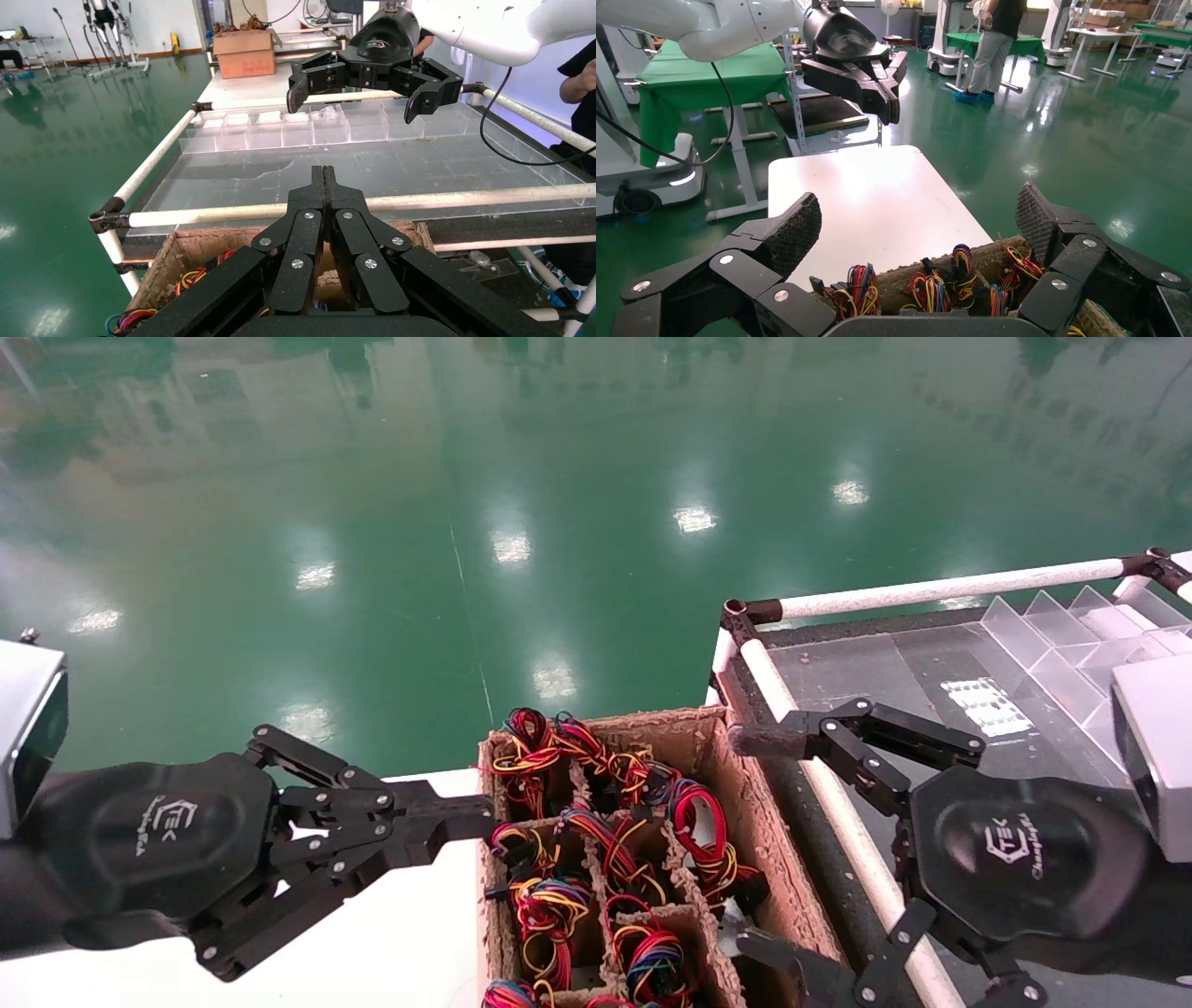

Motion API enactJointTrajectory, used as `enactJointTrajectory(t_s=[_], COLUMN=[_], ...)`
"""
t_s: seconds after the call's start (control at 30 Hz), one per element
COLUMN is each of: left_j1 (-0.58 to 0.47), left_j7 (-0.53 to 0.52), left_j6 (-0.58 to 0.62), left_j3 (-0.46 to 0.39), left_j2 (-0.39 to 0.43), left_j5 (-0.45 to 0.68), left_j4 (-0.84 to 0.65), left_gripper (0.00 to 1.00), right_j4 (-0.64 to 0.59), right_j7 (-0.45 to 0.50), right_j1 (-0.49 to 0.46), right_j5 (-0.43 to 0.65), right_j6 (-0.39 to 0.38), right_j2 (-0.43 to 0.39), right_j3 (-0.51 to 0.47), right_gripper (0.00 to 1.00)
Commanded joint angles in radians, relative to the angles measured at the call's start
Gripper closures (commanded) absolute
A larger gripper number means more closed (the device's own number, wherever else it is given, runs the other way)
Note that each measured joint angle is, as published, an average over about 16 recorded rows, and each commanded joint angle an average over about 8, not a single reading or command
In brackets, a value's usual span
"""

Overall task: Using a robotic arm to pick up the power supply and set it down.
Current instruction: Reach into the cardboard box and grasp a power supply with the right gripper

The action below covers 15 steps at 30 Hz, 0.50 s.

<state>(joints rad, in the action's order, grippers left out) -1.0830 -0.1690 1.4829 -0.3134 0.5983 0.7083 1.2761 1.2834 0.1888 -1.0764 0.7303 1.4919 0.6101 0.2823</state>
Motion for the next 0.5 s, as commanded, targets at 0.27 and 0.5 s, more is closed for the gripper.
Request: enactJointTrajectory(t_s=[0.27, 0.5], left_j1=[0.0, 0.0], left_j7=[0.0, 0.0], left_j6=[0.0, 0.0], left_j3=[0.0, 0.0], left_j2=[0.0, 0.0], left_j5=[0.0, 0.0], left_j4=[0.0, 0.0], left_gripper=[0.0, 0.0], right_j4=[0.0, -0.003], right_j7=[0.0, -0.001], right_j1=[0.0, 0.0], right_j5=[0.0, 0.004], right_j6=[0.0, -0.003], right_j2=[0.0, 0.001], right_j3=[0.0, 0.0], right_gripper=[0.0, 0.0])
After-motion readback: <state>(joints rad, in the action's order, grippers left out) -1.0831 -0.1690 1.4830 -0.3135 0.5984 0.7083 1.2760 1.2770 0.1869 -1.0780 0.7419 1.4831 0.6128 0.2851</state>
